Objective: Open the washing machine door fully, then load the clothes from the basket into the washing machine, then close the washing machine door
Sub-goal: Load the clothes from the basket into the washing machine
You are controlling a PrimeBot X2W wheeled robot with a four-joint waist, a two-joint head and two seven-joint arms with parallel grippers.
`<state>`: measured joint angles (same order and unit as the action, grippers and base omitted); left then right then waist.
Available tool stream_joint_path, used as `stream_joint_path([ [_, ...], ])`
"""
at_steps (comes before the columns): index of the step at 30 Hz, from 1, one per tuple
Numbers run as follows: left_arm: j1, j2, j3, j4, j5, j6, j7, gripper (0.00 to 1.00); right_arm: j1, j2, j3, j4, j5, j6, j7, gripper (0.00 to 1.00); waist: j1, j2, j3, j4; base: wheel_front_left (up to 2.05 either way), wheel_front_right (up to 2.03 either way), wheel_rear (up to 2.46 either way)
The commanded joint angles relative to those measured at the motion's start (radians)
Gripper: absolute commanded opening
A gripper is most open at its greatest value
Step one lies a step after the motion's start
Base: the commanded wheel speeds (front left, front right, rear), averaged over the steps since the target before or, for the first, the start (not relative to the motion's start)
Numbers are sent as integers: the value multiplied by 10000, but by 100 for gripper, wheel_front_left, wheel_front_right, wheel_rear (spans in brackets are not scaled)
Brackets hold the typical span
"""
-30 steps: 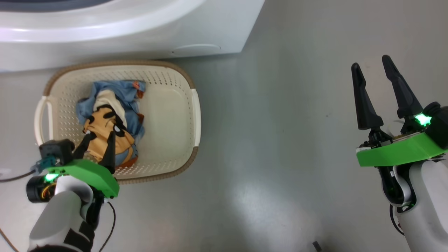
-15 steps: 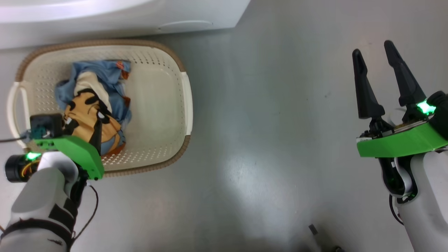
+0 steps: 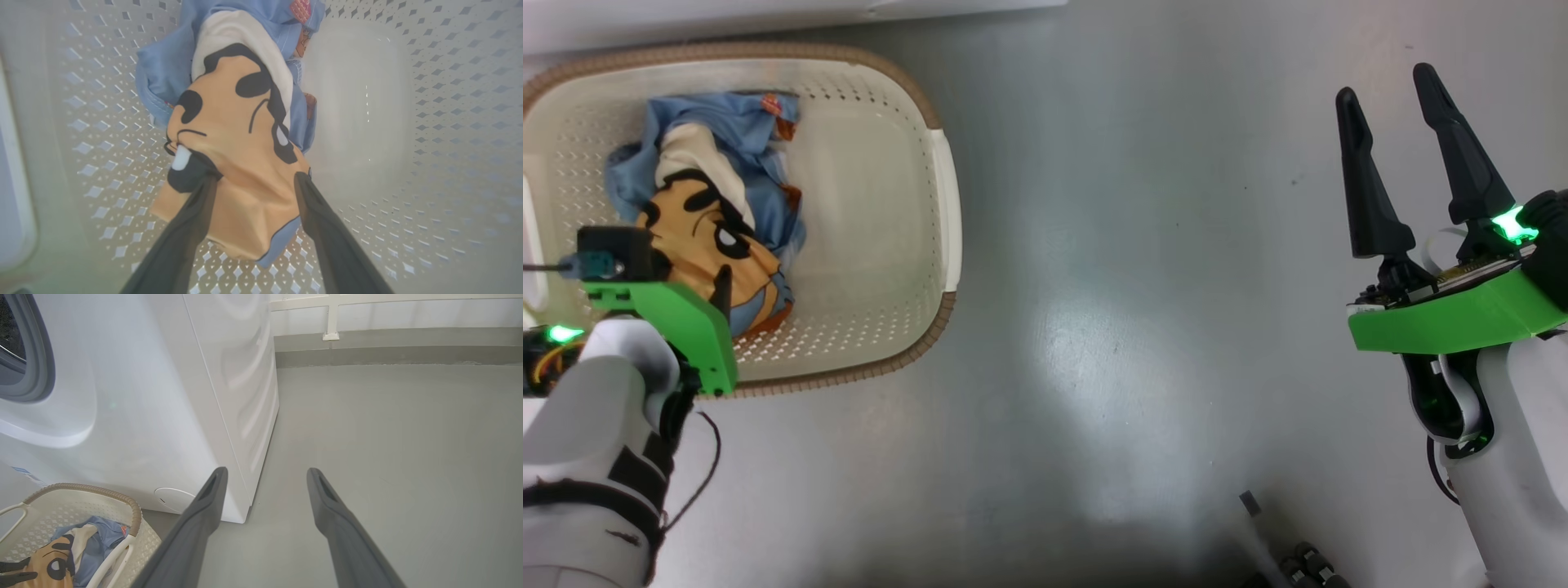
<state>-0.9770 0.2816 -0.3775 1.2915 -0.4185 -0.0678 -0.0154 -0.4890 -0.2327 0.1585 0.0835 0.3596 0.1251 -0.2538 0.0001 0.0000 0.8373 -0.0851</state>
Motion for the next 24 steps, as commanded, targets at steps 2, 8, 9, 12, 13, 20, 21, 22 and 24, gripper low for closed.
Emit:
stream_joint_path([
  [2,34,556,110,-18,153,106,102,100,154,-78,225,-265,-58,56,-80,100,-1,0,98,-39,0,0,0],
  [8,-251,717,31,-11,138,209,547,100,44,-46,403,-336,-47,56,-80,100,-1,0,408,-190,0,0,0],
  [9,-300,709,23,-11,127,233,621,100,38,-39,419,-344,-50,56,-80,100,-1,0,449,-208,0,0,0],
  [12,-436,638,-5,-10,100,331,759,100,33,-21,434,-350,-51,56,-80,100,-1,0,556,-259,0,0,0],
  [13,-474,650,-8,-10,85,335,793,100,30,-11,438,-357,-51,56,-80,100,-1,0,589,-284,0,0,0],
  [20,-644,817,-21,-9,-17,362,1023,100,54,54,487,-403,-47,56,-80,100,-1,0,793,-474,0,0,0],
  [21,-670,849,-22,-9,-31,356,1031,100,56,58,499,-407,-47,56,-80,100,-1,0,818,-497,0,0,0],
  [22,-702,871,-25,-9,-43,355,1038,100,56,60,507,-413,-48,56,-80,100,-1,0,847,-514,0,0,0],
  [24,-766,906,-38,-9,-61,360,1058,100,55,61,514,-425,-47,56,-80,100,-1,0,904,-542,0,0,0],
])
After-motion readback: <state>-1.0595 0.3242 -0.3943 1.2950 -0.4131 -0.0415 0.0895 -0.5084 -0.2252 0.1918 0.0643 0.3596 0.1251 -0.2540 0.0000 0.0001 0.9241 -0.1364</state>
